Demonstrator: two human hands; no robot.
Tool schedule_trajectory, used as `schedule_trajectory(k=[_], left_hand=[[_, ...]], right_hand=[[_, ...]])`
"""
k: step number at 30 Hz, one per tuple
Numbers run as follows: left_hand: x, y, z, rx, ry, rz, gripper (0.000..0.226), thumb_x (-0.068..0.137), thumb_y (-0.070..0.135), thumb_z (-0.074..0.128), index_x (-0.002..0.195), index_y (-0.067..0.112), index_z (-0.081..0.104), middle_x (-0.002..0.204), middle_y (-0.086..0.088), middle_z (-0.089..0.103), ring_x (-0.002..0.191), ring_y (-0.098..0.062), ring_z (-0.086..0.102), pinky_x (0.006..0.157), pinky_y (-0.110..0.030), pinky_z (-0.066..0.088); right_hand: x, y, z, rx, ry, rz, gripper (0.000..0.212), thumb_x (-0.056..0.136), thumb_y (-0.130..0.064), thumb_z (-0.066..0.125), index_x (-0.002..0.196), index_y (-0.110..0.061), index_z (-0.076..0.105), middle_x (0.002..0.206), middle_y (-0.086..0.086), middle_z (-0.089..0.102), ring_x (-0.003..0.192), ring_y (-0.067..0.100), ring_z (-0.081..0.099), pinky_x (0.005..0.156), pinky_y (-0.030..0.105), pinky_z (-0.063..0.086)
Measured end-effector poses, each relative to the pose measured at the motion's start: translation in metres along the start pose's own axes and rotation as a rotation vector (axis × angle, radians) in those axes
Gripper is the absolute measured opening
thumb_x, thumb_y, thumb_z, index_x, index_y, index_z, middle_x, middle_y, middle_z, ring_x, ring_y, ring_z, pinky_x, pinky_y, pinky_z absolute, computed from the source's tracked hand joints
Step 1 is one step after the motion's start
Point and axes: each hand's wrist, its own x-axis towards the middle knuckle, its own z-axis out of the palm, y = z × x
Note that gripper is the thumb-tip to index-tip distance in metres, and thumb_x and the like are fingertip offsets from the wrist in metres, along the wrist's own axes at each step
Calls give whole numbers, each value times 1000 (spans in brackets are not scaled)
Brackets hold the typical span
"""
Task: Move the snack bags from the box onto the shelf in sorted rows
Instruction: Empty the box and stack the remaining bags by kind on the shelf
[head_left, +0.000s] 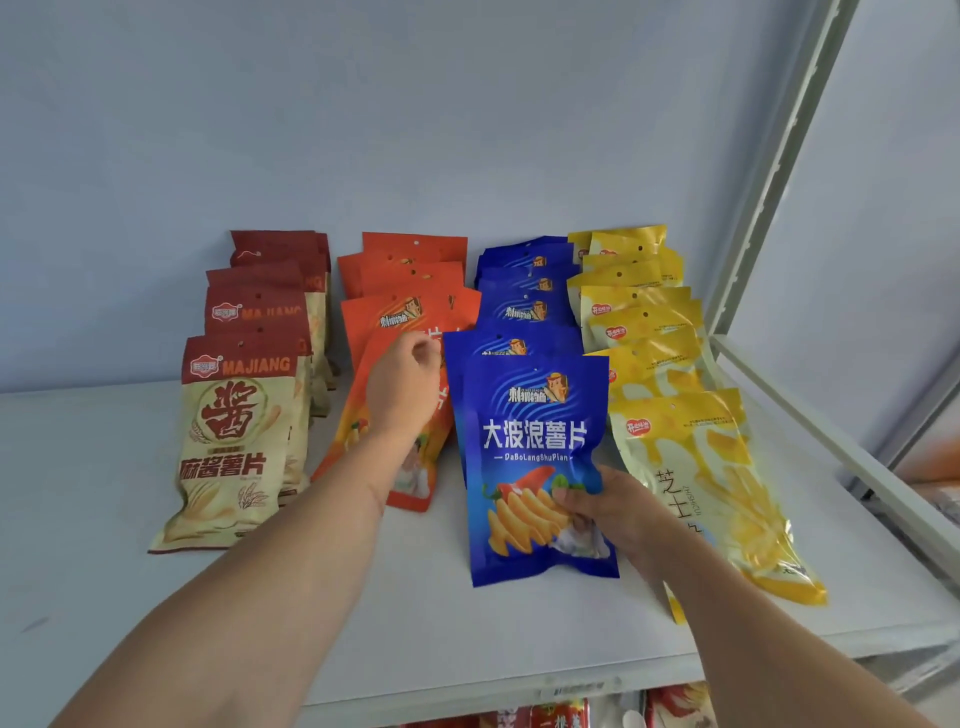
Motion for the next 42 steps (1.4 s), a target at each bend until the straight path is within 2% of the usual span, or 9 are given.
schedule_trajectory(k=[6,12,15,22,25,28,31,36,42], left_hand=[[-44,-20,-1,50,-14,312,18,101,26,56,108,14,68,99,1,72,88,-17,68,69,-36,56],[-71,-41,3,184,-79,586,12,95,20,63,96,10,68,86,-1,72,76,-20,67,57,-25,45],[-83,-46,11,226,-149,657,21,95,27,58,96,9,69,89,-4,73,78,-23,70,58,-31,55],[-105,-47,1,309,-226,618,17,96,27,60,95,12,68,87,-4,74,80,-26,69,81,-48,56],[-114,-42,-10,412,-226,668,13,93,21,64,86,12,69,75,-2,70,71,-29,65,77,-49,54],[-127,-37,-24,549,-319,660,16,96,21,60,86,12,69,81,-2,69,84,-31,66,80,-48,53],[-149,-36,-43,647,-416,567,26,102,25,45,100,11,68,100,-6,69,95,-31,64,75,-43,51],[-215,-32,-96,892,-433,471,36,106,29,33,127,16,59,125,-3,63,110,-25,59,86,-39,47],[-347,-41,-175,1000,-449,290,31,106,26,35,118,16,62,116,-3,65,105,-25,63,81,-39,48]], right_hand=[[25,-2,10,-94,55,27,38,83,-35,79,116,-20,66,108,-1,75,102,20,70,98,48,54],[38,-3,17,-190,156,18,45,85,-36,77,123,-17,63,113,2,72,104,23,68,99,49,53],[40,-5,21,-239,201,-1,44,86,-36,76,122,-15,63,112,4,72,103,26,68,98,49,53],[32,-15,30,-396,370,-15,54,87,-37,75,130,-14,53,121,2,66,106,23,62,85,36,50],[22,-16,35,-364,467,-21,66,86,-37,77,137,-14,43,129,5,60,117,26,60,81,35,48],[8,-14,45,-484,520,-99,70,89,-35,73,143,-14,34,139,11,51,127,30,52,94,44,51],[-18,-10,56,-813,534,-212,67,97,-35,57,151,-12,25,154,12,34,142,31,34,110,47,37],[-73,6,71,-1307,375,-508,38,102,-29,44,134,-10,50,141,10,49,135,32,40,107,46,35],[-159,44,123,-1475,96,-751,28,102,-20,39,121,-13,59,122,7,61,116,29,54,96,39,41]])
